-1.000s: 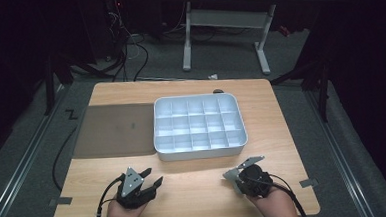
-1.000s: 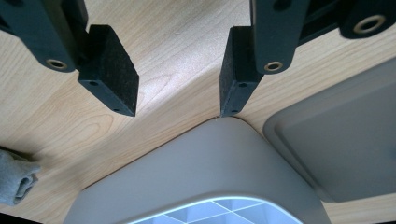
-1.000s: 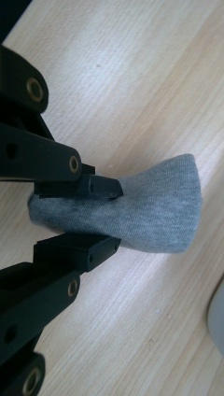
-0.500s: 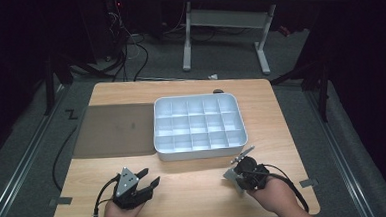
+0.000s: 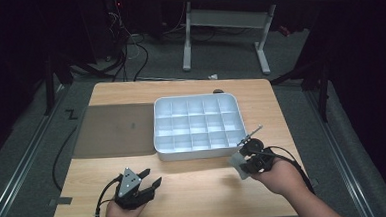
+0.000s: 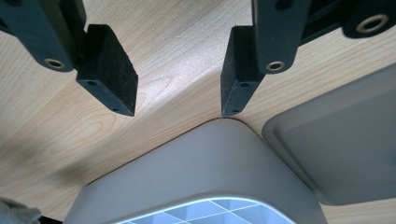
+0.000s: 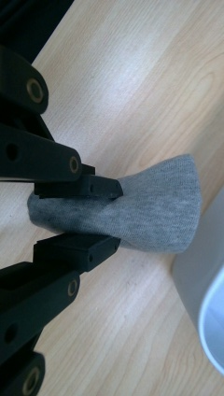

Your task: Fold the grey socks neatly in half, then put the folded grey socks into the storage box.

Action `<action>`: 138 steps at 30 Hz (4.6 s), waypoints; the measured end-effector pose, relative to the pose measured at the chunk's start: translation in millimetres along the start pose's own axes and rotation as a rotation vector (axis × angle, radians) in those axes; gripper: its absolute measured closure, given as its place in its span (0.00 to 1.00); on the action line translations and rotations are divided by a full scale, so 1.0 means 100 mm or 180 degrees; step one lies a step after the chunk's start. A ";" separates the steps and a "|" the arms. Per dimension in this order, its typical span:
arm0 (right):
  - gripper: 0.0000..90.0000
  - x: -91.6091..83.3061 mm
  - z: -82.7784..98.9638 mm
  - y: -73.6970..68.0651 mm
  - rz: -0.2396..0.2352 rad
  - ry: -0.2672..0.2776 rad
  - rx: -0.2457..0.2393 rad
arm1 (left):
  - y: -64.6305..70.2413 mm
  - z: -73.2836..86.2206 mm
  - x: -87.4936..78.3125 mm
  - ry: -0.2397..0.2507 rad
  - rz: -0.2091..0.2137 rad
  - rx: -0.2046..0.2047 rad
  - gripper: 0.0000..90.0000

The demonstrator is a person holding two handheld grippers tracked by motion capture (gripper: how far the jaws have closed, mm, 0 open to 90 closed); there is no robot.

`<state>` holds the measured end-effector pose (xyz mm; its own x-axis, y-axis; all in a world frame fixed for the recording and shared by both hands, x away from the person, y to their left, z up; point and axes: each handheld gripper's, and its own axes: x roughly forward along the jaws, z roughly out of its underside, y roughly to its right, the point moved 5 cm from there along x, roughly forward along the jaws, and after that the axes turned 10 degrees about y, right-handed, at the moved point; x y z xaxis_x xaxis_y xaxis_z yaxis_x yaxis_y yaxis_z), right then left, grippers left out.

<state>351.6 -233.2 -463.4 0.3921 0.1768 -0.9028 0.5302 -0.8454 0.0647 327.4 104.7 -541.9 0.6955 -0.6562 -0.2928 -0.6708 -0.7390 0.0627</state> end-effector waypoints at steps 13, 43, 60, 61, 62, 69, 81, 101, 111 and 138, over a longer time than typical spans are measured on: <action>0.83 -0.22 -0.43 0.25 0.0114 0.0033 0.0067 | 0.00 0.01 0.01 -0.0048 -0.0019 -0.0036 0.57; 0.83 0.29 -0.92 0.57 0.0220 -0.0350 0.0256 | -0.05 0.01 -0.04 -0.0002 0.0004 -0.0094 0.56; 0.84 0.41 -0.96 0.52 0.0531 -0.0546 0.0252 | 0.00 0.01 -0.05 -0.0031 0.0032 -0.0043 0.55; 0.84 0.41 -0.96 0.52 0.0531 -0.0546 0.0252 | 0.00 0.01 -0.05 -0.0031 0.0032 -0.0043 0.55; 0.83 0.40 -0.96 0.52 0.0563 -0.0548 0.0249 | 0.01 0.01 -0.05 -0.0032 0.0037 -0.0037 0.55; 0.83 0.52 -0.90 0.55 0.0549 -0.0611 0.0252 | 0.00 0.01 -0.05 -0.0038 0.0017 -0.0025 0.55; 0.84 0.70 -0.86 0.54 0.0542 -0.0724 0.0251 | 0.02 0.02 -0.04 -0.0052 0.0036 -0.0020 0.55; 0.83 0.91 -0.78 0.46 0.0397 -0.0938 0.0239 | 0.01 0.03 -0.03 -0.0060 0.0038 -0.0019 0.55; 0.68 0.80 -0.78 0.47 0.0317 -0.0858 0.0264 | 0.01 0.02 -0.03 -0.0052 0.0039 -0.0022 0.55; 1.00 0.72 -1.02 0.54 0.0320 -0.0522 0.0132 | 0.01 0.03 -0.03 -0.0066 0.0041 -0.0031 0.55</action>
<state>485.6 -214.6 -481.6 0.3121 0.0088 -0.9500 0.4619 -0.8752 0.1436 323.4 106.2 -543.7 0.6812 -0.6624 -0.3117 -0.6771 -0.7320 0.0758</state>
